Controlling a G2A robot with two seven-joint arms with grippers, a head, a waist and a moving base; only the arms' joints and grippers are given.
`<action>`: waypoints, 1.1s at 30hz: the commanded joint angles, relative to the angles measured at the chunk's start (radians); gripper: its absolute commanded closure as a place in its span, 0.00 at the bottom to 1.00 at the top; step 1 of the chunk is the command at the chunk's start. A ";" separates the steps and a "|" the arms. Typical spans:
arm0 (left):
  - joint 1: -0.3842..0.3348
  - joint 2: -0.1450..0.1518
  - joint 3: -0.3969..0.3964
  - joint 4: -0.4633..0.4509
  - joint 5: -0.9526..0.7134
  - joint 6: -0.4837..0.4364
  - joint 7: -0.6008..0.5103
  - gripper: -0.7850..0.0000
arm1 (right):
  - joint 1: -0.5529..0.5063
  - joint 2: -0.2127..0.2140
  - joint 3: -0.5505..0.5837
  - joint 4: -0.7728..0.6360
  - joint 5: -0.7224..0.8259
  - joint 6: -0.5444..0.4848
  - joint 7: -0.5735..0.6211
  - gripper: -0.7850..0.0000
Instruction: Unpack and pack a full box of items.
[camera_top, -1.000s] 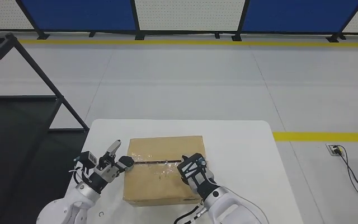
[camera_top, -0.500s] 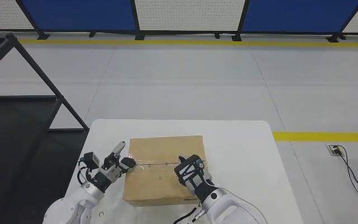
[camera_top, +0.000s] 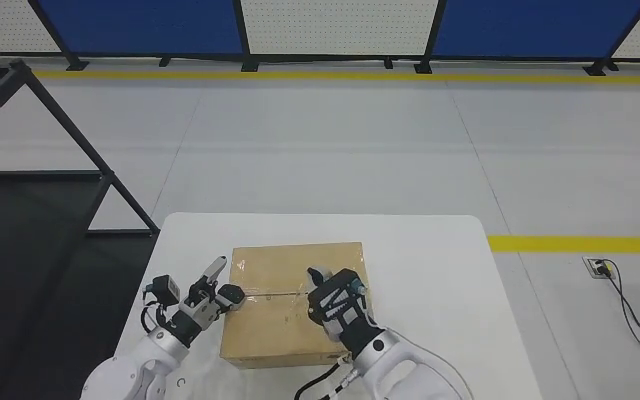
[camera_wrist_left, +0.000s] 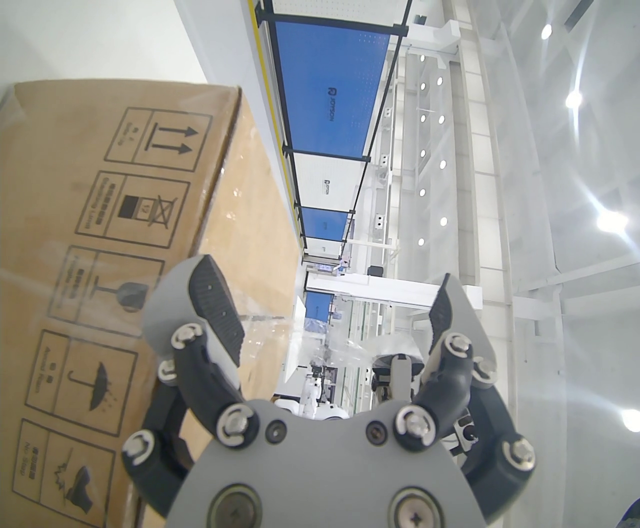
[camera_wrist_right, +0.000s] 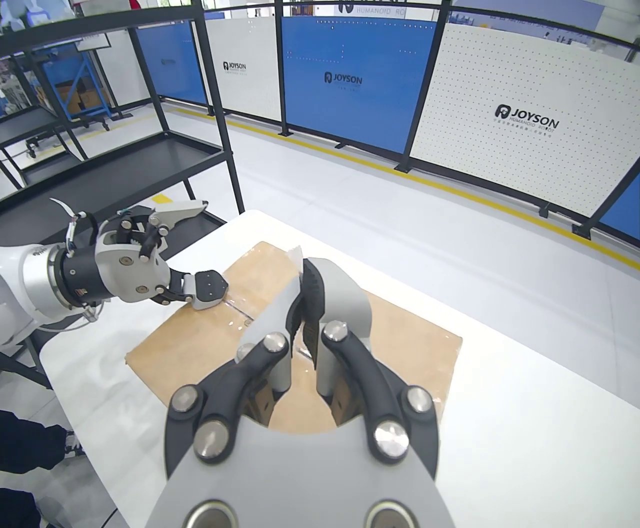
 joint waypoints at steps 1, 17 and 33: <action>0.002 0.001 0.000 0.000 -0.001 -0.002 0.001 0.00 | 0.006 -0.002 0.000 0.002 0.016 -0.003 -0.009 1.00; 0.007 0.008 0.001 0.007 -0.020 -0.005 0.006 0.00 | 0.045 -0.015 0.030 0.009 0.173 -0.092 -0.077 1.00; 0.013 0.015 -0.005 0.014 -0.049 -0.014 0.004 0.00 | 0.113 -0.023 0.027 0.035 0.231 -0.170 -0.060 1.00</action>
